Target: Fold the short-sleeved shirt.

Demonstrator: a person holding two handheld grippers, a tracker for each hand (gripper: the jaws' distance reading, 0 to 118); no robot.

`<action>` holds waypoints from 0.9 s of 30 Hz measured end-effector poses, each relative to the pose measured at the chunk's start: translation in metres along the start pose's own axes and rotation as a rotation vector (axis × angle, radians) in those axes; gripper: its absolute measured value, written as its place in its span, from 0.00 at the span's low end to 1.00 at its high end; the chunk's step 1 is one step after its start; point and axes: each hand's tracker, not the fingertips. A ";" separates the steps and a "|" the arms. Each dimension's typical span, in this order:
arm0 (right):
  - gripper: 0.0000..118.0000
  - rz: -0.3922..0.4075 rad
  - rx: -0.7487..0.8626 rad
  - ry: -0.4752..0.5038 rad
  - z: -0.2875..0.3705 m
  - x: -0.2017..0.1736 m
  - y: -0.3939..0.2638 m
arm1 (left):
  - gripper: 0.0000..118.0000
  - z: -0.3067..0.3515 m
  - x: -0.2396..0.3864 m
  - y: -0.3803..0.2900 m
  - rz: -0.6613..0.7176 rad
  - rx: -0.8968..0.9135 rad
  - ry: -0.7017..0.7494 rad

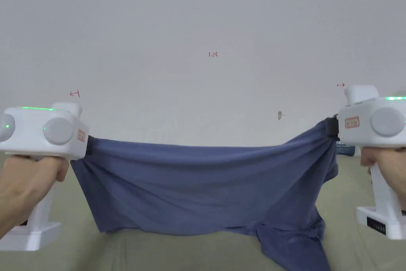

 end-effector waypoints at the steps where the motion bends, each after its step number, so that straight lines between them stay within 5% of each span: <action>1: 0.01 0.005 -0.010 0.004 0.008 0.000 -0.013 | 0.01 0.010 -0.001 -0.014 -0.017 0.005 -0.005; 9: 0.01 -0.035 -0.084 0.066 0.130 0.020 -0.140 | 0.01 0.105 -0.011 -0.135 -0.081 -0.026 -0.046; 19: 0.01 -0.110 -0.196 0.104 0.273 0.043 -0.292 | 0.01 0.206 -0.045 -0.302 0.050 -0.146 -0.121; 27: 0.01 -0.120 -0.260 0.117 0.322 0.044 -0.355 | 0.01 0.248 -0.064 -0.380 0.066 -0.213 -0.156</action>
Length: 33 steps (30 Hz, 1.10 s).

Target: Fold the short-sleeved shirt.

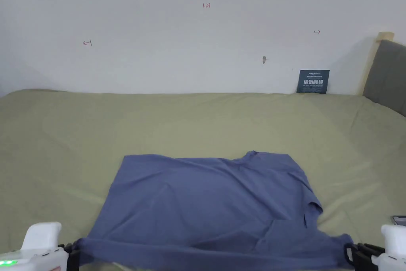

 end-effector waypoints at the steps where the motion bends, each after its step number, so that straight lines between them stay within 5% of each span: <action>1: 0.01 0.005 -0.004 0.003 0.001 0.001 -0.003 | 0.01 0.000 -0.002 -0.003 0.005 -0.009 -0.003; 6: 0.02 -0.023 -0.017 -0.010 -0.003 0.006 -0.010 | 0.01 -0.003 -0.004 -0.008 0.002 -0.023 -0.008; 8: 0.14 -0.041 -0.029 0.007 -0.005 0.007 -0.010 | 0.08 -0.003 -0.004 -0.008 -0.005 -0.024 -0.016; 10: 0.62 -0.030 -0.041 -0.019 -0.008 0.003 -0.010 | 0.81 -0.002 -0.002 -0.009 -0.005 -0.017 -0.014; 11: 0.77 -0.034 -0.057 -0.014 -0.008 0.003 -0.008 | 1.00 -0.001 -0.001 -0.008 -0.007 -0.021 -0.010; 17: 0.81 -0.068 0.002 -0.011 0.005 -0.005 -0.008 | 0.97 0.015 -0.001 -0.011 0.028 0.065 -0.029; 19: 0.71 -0.077 0.006 -0.007 0.007 -0.010 -0.008 | 0.89 0.035 0.017 -0.011 0.035 0.064 -0.035; 20: 0.49 -0.073 0.010 -0.006 0.008 -0.009 -0.009 | 0.68 0.037 0.019 -0.011 0.041 0.069 -0.040; 23: 0.12 -0.026 0.068 -0.022 0.016 -0.017 -0.015 | 0.30 0.052 0.026 -0.006 0.033 0.079 -0.013; 24: 0.01 -0.001 0.072 -0.042 0.016 -0.021 -0.018 | 0.00 0.051 0.027 -0.007 0.005 0.086 0.006; 32: 0.01 -0.002 0.014 -0.045 0.013 -0.012 -0.021 | 0.00 0.025 -0.013 -0.027 0.067 0.006 0.009; 33: 0.01 -0.004 0.003 -0.047 0.012 -0.012 -0.022 | 0.11 0.024 -0.014 -0.029 0.066 -0.012 0.006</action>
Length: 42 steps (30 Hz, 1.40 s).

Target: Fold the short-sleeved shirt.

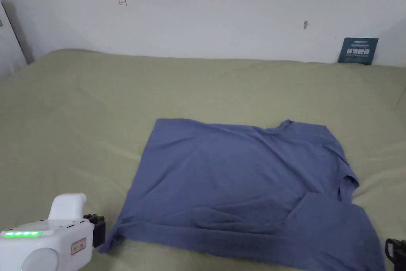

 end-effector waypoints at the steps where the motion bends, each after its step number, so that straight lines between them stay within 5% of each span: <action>1: 0.01 -0.003 -0.009 0.005 0.000 0.000 0.000 | 0.43 0.002 0.003 -0.002 0.003 -0.012 -0.014; 2: 0.01 -0.007 -0.021 0.011 -0.001 0.001 0.000 | 0.83 0.001 0.003 -0.003 0.001 -0.020 -0.016; 3: 0.01 -0.010 -0.029 0.014 -0.003 0.003 -0.005 | 1.00 -0.004 0.003 -0.004 -0.010 -0.060 -0.054; 8: 0.01 0.001 -0.070 0.022 -0.010 0.004 -0.011 | 0.95 -0.030 0.000 0.002 -0.021 -0.107 0.009; 10: 0.01 -0.011 -0.088 0.029 -0.014 0.008 -0.012 | 0.74 -0.052 -0.001 0.005 -0.014 -0.149 0.011; 11: 0.01 -0.016 -0.095 0.031 -0.017 0.011 -0.014 | 0.51 -0.058 -0.001 0.005 -0.014 -0.164 0.011; 12: 0.01 -0.024 -0.111 0.030 -0.020 0.014 -0.015 | 0.12 -0.063 -0.001 0.005 -0.014 -0.179 0.010; 14: 0.01 -0.045 -0.138 0.033 -0.023 0.018 -0.017 | 0.02 -0.048 0.016 0.004 0.004 -0.180 -0.012; 15: 0.13 -0.059 -0.150 0.046 -0.025 0.023 -0.021 | 0.02 -0.043 0.018 0.002 0.029 -0.163 -0.055; 17: 0.79 -0.076 -0.170 0.087 -0.024 0.025 -0.023 | 0.02 -0.051 0.016 0.000 0.026 -0.178 -0.036; 18: 0.95 -0.082 -0.184 0.152 -0.026 0.025 -0.024 | 0.02 -0.052 0.016 -0.002 0.015 -0.175 -0.034; 20: 1.00 -0.074 -0.254 0.173 -0.036 0.025 -0.030 | 0.02 -0.052 0.015 -0.002 0.014 -0.174 -0.022; 25: 0.93 -0.027 -0.272 0.132 -0.065 0.023 -0.041 | 0.02 -0.050 0.018 0.003 0.020 -0.178 -0.017; 26: 0.77 -0.038 -0.283 0.138 -0.069 0.024 -0.043 | 0.02 -0.050 0.018 0.003 0.016 -0.180 -0.015; 28: 0.07 -0.027 -0.275 0.121 -0.068 0.027 -0.044 | 0.02 -0.050 0.018 0.004 0.007 -0.180 -0.012; 32: 0.07 -0.046 -0.268 0.130 -0.059 0.035 -0.042 | 0.02 -0.049 0.014 0.009 0.001 -0.181 -0.021; 42: 0.07 0.048 -0.175 0.130 -0.050 0.032 0.033 | 0.02 -0.042 0.022 0.068 -0.113 -0.146 -0.069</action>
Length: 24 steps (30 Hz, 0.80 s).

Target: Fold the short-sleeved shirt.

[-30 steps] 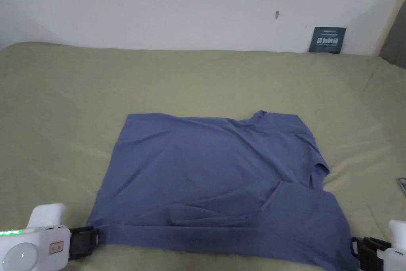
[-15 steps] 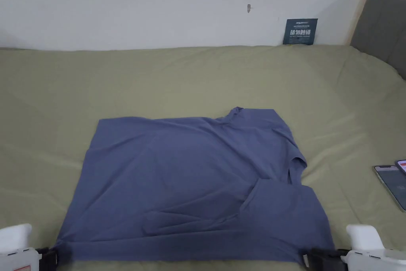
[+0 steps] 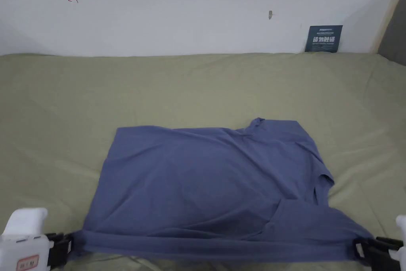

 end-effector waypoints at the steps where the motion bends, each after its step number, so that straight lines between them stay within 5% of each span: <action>1: 0.07 0.004 0.004 0.003 -0.002 -0.003 0.014 | 0.02 -0.002 0.000 0.010 -0.001 0.003 -0.005; 13: 0.07 0.004 -0.099 -0.016 -0.112 0.014 0.137 | 0.02 -0.097 -0.007 0.127 0.020 -0.060 -0.035; 22: 0.07 -0.042 -0.161 -0.020 -0.159 0.020 0.155 | 0.02 -0.141 -0.004 0.145 0.040 -0.104 -0.033; 23: 0.10 -0.040 -0.155 -0.020 -0.158 0.020 0.154 | 0.03 -0.141 -0.005 0.145 0.040 -0.102 -0.037; 24: 0.32 -0.043 -0.151 -0.016 -0.154 0.019 0.153 | 0.21 -0.139 -0.004 0.143 0.040 -0.097 -0.039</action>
